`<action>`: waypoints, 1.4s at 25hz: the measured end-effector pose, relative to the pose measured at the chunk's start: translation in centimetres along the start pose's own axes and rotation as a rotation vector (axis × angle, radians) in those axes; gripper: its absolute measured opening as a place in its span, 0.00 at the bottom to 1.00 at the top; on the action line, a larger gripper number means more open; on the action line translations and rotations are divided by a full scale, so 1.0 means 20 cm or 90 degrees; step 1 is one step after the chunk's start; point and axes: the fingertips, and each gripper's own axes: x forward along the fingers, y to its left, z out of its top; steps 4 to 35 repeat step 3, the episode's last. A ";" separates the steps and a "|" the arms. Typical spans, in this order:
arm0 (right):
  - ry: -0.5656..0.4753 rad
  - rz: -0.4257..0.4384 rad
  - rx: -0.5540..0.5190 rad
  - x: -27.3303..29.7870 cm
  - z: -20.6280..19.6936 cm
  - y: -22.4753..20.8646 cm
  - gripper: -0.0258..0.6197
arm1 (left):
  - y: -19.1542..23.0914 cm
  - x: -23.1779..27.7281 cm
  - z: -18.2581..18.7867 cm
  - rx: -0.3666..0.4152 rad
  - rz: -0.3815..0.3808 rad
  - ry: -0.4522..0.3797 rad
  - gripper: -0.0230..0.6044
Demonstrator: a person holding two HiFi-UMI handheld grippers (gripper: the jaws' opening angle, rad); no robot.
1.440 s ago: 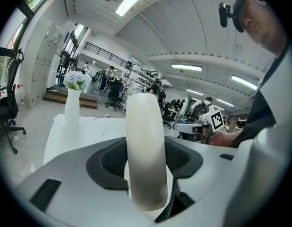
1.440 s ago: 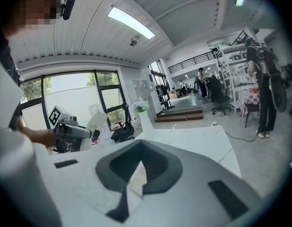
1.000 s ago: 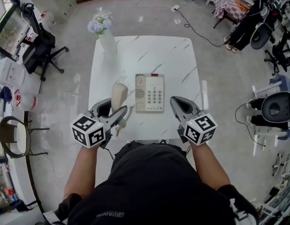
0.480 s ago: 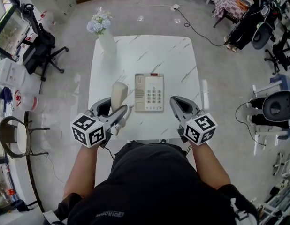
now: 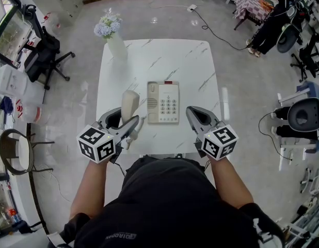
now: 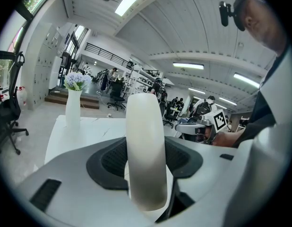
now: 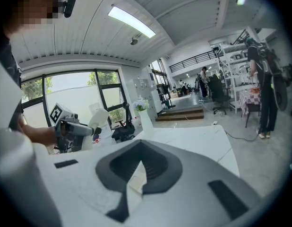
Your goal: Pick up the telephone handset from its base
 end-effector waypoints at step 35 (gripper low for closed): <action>0.000 0.000 0.000 0.00 0.00 -0.01 0.04 | 0.00 0.01 0.00 -0.001 0.001 -0.001 0.39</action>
